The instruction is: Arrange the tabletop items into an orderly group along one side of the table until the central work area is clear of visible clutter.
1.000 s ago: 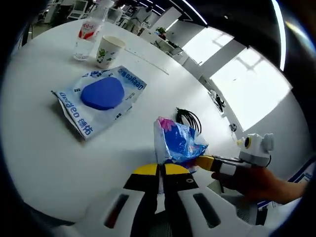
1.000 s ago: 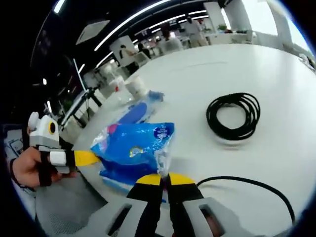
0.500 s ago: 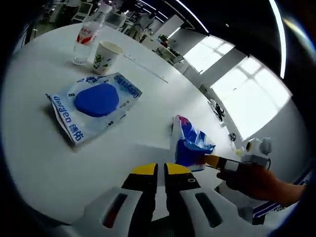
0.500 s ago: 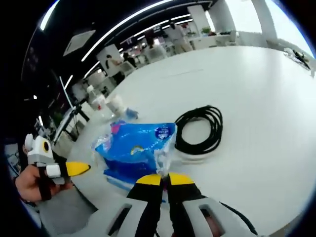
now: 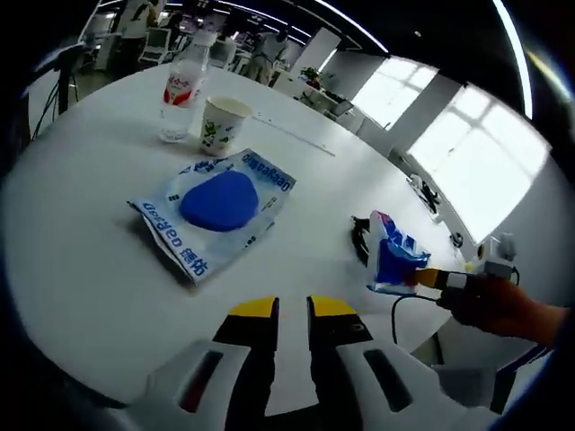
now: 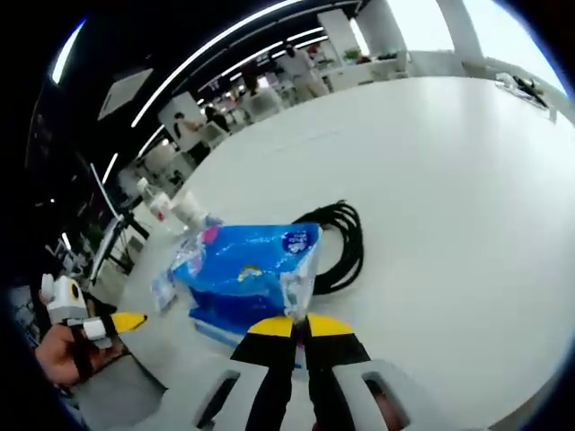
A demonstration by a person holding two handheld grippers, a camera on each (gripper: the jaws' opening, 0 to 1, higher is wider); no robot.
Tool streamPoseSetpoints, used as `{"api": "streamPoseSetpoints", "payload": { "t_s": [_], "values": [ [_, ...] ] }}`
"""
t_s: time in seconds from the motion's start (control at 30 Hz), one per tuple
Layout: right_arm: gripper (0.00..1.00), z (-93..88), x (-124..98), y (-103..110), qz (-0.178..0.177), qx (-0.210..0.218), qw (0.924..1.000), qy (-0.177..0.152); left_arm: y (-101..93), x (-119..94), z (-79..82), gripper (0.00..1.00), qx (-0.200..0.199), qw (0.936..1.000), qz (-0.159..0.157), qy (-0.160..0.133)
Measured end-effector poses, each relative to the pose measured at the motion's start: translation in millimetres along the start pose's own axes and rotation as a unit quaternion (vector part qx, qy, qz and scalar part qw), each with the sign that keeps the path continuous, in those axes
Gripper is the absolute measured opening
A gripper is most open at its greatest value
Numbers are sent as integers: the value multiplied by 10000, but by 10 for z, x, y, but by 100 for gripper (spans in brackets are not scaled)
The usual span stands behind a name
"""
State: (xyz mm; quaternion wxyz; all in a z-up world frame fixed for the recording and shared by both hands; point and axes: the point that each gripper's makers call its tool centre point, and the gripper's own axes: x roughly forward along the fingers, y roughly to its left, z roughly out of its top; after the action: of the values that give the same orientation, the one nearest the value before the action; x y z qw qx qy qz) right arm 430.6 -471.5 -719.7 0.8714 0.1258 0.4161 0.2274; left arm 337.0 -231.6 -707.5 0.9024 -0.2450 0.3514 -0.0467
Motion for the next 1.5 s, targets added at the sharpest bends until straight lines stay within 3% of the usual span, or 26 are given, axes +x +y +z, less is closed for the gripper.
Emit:
{"api": "streamPoseSetpoints", "payload": {
  "t_s": [0.33, 0.43, 0.63, 0.97, 1.33, 1.5],
  "values": [
    [0, 292, 116, -151, -107, 175, 9997, -103, 305, -166, 189, 21, 254, 9989, 342, -190],
    [0, 416, 170, -201, -144, 223, 9996, -95, 398, -216, 224, 23, 693, 9965, 451, -91],
    [0, 636, 285, -306, -204, 115, 9997, -44, 479, -309, 251, 31, 1015, 9936, 502, 10],
    [0, 919, 529, -503, -343, 7, 9994, 108, 563, -408, 249, 34, 895, 9938, 666, -5],
    [0, 1261, 808, -630, -337, 58, 9993, 123, 592, -474, 338, 34, 648, 9938, 880, -203],
    [0, 1387, 945, -783, -426, 96, 9989, 182, 604, -516, 370, 34, 492, 9933, 1000, -312]
  ]
}}
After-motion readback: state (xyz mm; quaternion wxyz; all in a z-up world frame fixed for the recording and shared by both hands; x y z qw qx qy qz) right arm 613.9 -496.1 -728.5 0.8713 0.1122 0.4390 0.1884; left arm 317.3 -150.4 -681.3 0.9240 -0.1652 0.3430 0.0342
